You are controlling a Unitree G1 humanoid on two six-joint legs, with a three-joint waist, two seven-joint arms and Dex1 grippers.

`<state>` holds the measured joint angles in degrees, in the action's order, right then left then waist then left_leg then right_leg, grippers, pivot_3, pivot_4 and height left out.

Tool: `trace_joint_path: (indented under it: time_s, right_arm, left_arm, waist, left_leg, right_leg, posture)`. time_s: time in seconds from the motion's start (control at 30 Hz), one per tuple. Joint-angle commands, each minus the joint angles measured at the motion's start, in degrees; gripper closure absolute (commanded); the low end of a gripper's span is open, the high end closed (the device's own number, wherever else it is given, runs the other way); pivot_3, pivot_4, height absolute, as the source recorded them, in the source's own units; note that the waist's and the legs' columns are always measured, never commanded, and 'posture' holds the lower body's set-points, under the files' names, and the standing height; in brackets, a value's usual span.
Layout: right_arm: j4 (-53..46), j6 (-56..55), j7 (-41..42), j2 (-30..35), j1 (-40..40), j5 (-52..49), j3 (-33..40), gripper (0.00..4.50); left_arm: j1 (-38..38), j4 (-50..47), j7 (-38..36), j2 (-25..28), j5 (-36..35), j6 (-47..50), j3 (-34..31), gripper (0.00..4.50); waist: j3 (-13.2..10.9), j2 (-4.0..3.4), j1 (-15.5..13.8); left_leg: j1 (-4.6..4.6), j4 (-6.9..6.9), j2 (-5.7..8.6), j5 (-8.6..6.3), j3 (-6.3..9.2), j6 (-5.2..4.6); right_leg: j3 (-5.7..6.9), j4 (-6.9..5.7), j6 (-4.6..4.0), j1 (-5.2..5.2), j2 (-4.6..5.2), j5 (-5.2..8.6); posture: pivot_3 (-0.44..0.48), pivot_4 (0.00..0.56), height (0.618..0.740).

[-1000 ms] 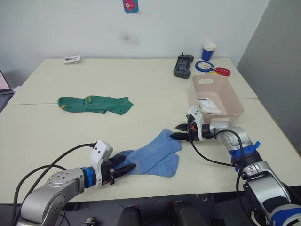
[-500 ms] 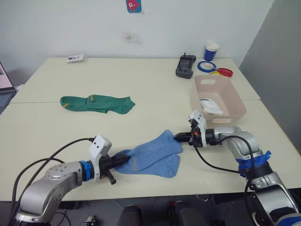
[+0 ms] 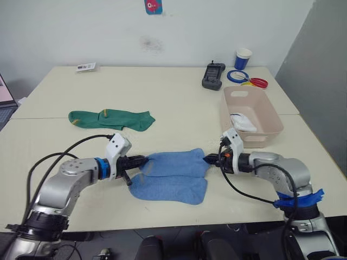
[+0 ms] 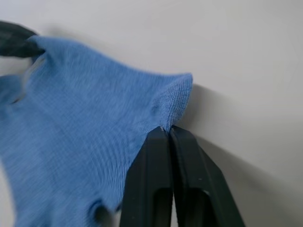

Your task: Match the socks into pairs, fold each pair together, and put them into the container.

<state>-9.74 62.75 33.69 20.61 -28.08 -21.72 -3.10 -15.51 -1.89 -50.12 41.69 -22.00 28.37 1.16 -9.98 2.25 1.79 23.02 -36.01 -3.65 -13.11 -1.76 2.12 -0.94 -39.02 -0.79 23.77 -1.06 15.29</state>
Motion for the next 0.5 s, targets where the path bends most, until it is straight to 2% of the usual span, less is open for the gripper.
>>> trace_joint_path:
  time_s: [0.03, 0.13, 0.23, 0.3, 0.4, 0.5]
  right_arm:
    - [-0.6, -5.8, -1.9, 1.2, -0.8, 1.4, 2.5, 3.11]
    - [-2.9, -10.3, 0.3, 3.8, 0.2, 1.6, 1.5, 2.04]
    - [-8.0, -15.7, 7.6, 8.6, 2.8, 1.5, -3.1, 0.99]
    - [-11.3, -20.8, 12.9, 12.2, 4.7, 2.6, -7.2, 0.98]
    - [-11.7, -27.7, 15.1, 14.5, 5.4, 6.1, -11.0, 0.98]
    - [-9.7, -33.0, 16.4, 14.9, 5.2, 9.2, -14.1, 0.98]
  left_arm:
    - [-2.0, 2.0, 2.0, -0.6, 1.6, -3.8, -3.1, 2.9]
    - [-1.7, 2.6, 2.8, -0.6, 1.5, -5.6, -5.5, 1.92]
    - [0.5, 0.2, 0.3, -0.1, 1.0, -9.4, -7.0, 0.92]
    - [3.7, -4.0, -4.6, 1.5, -0.3, -11.6, -7.1, 0.29]
    - [7.6, -7.0, -10.1, 4.5, 2.0, -17.3, -5.3, 0.29]
    - [8.5, -6.8, -12.6, 5.5, 5.5, -22.7, -2.6, 0.29]
  waist:
    - [0.0, 0.0, 0.0]
    - [0.0, 0.0, 0.0]
    - [0.0, 0.0, 0.0]
    - [0.0, 0.0, 0.1]
    - [0.0, 0.0, 0.3]
    - [0.0, -0.01, 0.0]
  left_leg:
    - [0.01, 0.0, 0.01, 0.0, -0.01, 0.0]
    - [0.02, 0.0, 0.01, 0.0, -0.03, 0.0]
    - [0.02, 0.02, 0.0, 0.0, -0.02, 0.0]
    - [0.01, 0.04, -0.01, 0.0, -0.02, 0.0]
    - [-0.01, 0.05, -0.04, 0.0, -0.03, 0.0]
    - [-0.05, 0.04, -0.03, 0.0, 0.0, 0.0]
  right_leg:
    - [-0.01, 0.0, 0.0, 0.01, 0.0, 0.0]
    - [-0.04, 0.01, 0.0, 0.02, 0.0, 0.0]
    - [-0.02, 0.02, 0.01, 0.02, 0.01, 0.0]
    - [-0.02, 0.03, 0.01, 0.01, 0.01, 0.01]
    - [-0.03, 0.03, 0.01, 0.02, 0.0, 0.01]
    - [0.03, 0.01, 0.0, 0.0, 0.01, 0.01]
  posture:
    - [0.0, 0.15, 0.74]
    - [0.0, 0.15, 0.74]
    - [0.0, 0.15, 0.74]
    - [0.0, 0.15, 0.74]
    - [0.0, 0.15, 0.74]
    - [0.0, 0.15, 0.74]
